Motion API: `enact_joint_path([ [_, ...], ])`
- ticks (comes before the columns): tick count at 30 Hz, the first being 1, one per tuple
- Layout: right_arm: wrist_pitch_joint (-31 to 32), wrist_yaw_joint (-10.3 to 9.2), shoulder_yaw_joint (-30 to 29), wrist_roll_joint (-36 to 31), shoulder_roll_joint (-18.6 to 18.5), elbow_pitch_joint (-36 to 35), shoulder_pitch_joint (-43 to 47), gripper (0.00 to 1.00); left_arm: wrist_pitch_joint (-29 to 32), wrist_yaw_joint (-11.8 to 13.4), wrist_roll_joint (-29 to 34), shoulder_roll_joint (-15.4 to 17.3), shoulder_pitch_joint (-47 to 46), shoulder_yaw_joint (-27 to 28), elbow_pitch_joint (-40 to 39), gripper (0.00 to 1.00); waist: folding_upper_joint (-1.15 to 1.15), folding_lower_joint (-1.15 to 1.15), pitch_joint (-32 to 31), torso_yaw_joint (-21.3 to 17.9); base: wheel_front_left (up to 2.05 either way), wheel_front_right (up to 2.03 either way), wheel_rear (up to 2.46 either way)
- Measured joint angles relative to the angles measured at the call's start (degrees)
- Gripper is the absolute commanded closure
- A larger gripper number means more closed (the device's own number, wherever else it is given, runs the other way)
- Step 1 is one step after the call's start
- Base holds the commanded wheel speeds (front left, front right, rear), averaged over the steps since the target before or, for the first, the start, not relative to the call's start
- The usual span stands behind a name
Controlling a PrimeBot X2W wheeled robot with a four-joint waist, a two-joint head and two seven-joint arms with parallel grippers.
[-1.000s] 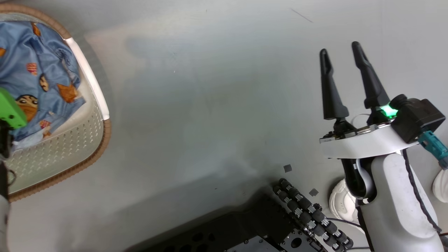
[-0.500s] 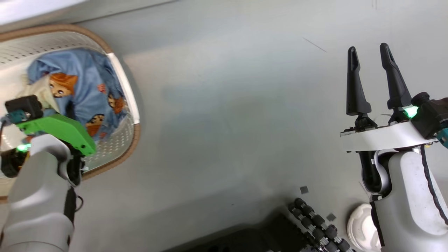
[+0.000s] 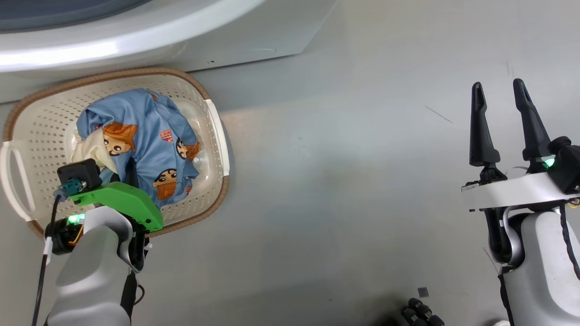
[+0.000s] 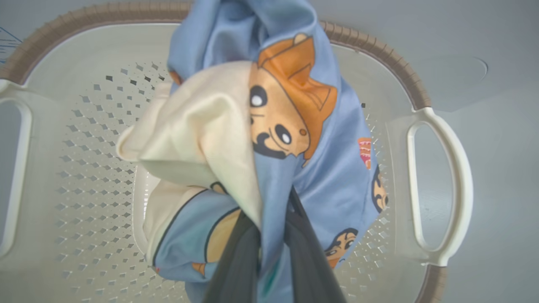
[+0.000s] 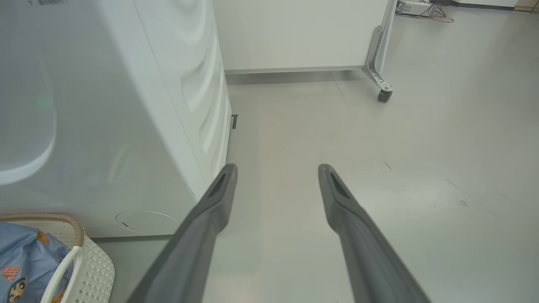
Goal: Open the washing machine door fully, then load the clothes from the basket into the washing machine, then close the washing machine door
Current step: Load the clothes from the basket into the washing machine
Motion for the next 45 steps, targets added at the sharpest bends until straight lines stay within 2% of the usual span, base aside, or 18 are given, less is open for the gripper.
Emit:
enact_joint_path([
  [21, 0.00, 0.00, -0.14, -1.58, -3.09, 1.86, 8.17, 0.00, -1.55, -0.08, -0.01, -1.29, 9.92, -4.22, -4.33, 1.00, 0.00, 0.00, -16.80, 7.58, 0.00, 0.00, 0.00],
  [36, 0.00, 0.00, 1.25, -1.66, -4.10, 3.22, 15.77, 0.00, -1.55, -0.08, -1.79, -1.51, 20.68, -7.56, -15.44, 1.00, 0.00, 0.00, -30.41, 12.04, 0.00, 0.00, 0.00],
  [45, 0.00, 0.00, 2.93, -1.56, -4.09, 3.66, 20.12, 0.00, -1.55, -0.08, -1.35, -1.47, 26.28, -6.49, -21.87, 1.00, 0.00, 0.00, -37.96, 13.06, 0.00, 0.00, 0.00],
])
